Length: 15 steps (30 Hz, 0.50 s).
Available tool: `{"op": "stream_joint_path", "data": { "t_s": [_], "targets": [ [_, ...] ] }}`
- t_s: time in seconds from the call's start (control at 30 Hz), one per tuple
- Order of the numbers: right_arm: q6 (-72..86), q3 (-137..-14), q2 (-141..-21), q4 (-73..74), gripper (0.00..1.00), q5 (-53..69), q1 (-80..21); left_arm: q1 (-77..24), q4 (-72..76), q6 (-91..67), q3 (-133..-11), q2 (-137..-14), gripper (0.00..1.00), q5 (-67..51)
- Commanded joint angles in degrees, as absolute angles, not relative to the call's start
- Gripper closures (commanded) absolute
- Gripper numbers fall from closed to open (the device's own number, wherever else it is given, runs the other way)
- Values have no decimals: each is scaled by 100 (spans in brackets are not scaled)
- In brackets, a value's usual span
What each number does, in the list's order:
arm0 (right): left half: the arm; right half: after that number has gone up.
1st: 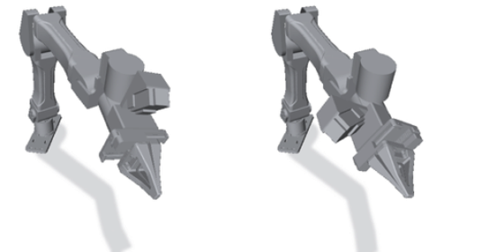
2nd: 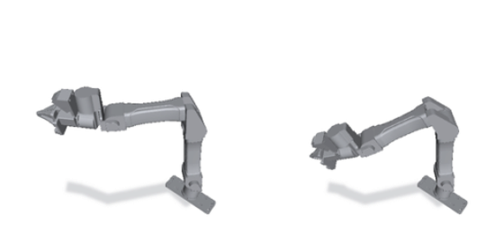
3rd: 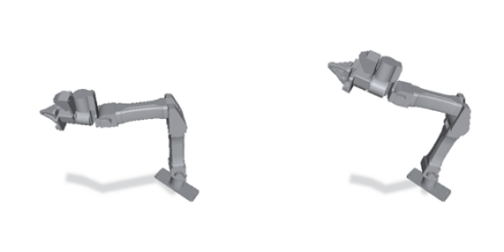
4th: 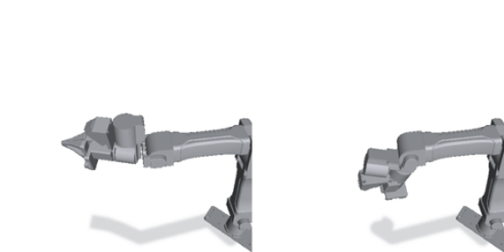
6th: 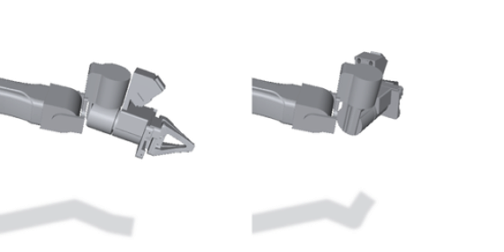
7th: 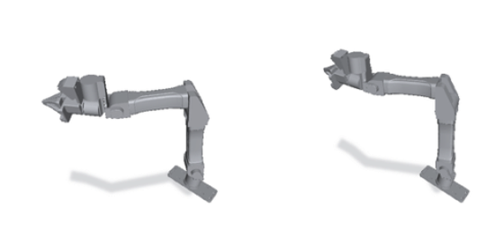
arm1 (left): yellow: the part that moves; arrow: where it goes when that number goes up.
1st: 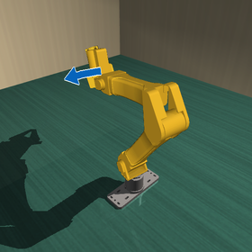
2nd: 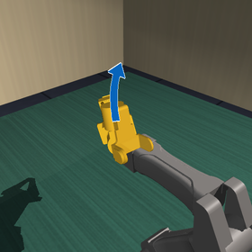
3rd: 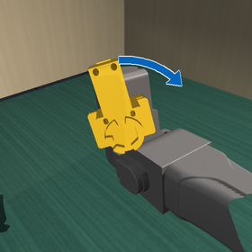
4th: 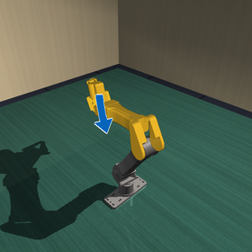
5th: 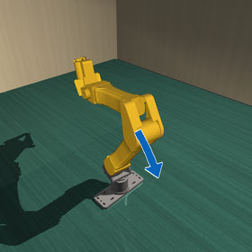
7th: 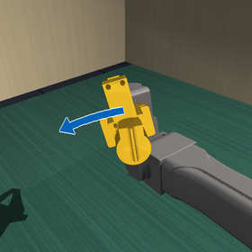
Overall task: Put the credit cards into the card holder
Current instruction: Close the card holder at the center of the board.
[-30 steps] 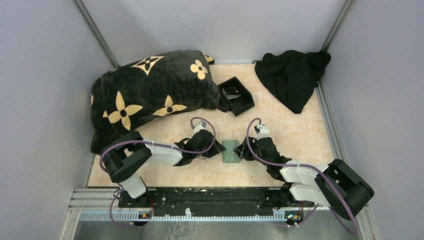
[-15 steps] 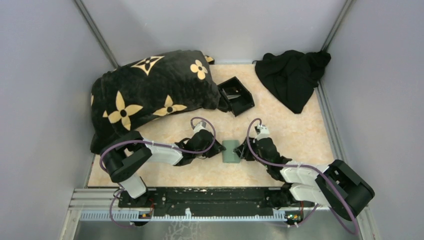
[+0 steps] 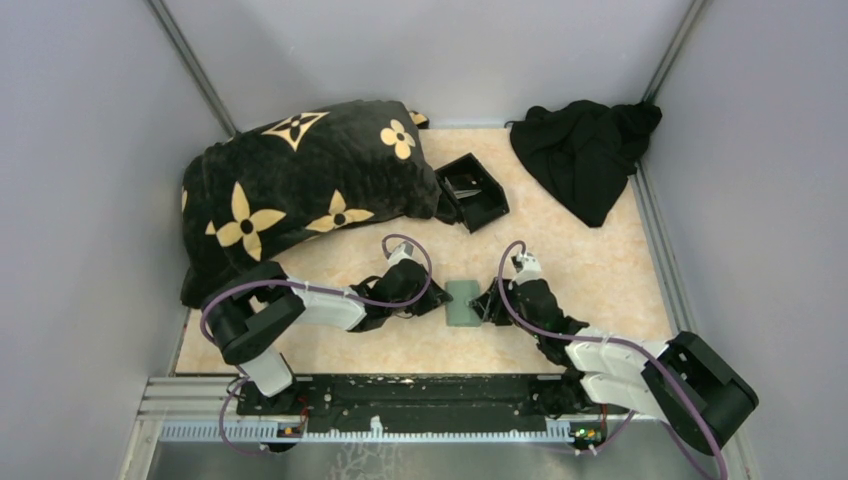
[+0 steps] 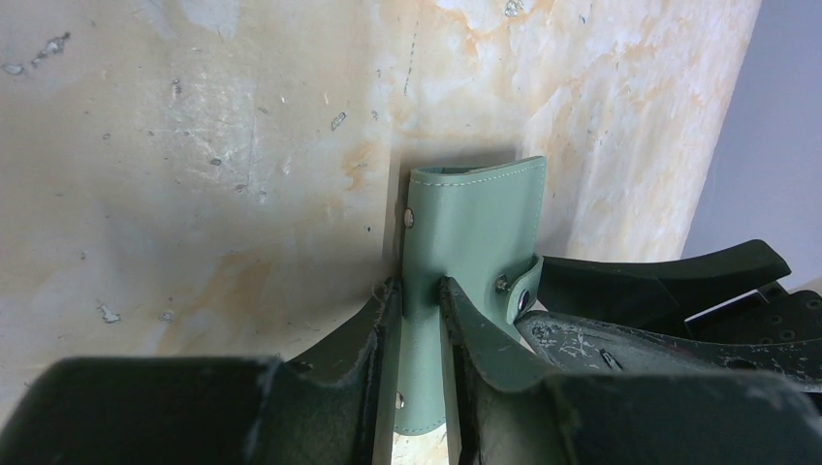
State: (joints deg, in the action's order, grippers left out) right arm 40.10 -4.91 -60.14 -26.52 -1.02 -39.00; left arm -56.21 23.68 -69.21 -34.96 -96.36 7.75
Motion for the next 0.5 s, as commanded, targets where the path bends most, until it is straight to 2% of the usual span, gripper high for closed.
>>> {"op": "stream_joint_path", "data": {
  "t_s": [0.0, 0.47],
  "targets": [
    [3881, -454, -6214, -2227, 55, -195, -3981, -5654, 1722, -6785, -3366, -9887, 73, 664],
    [3894, -526, -6450, -2353, 56, -241, -3999, -5651, 1758, -6794, -3357, -9914, 73, 641]
  ]
}}
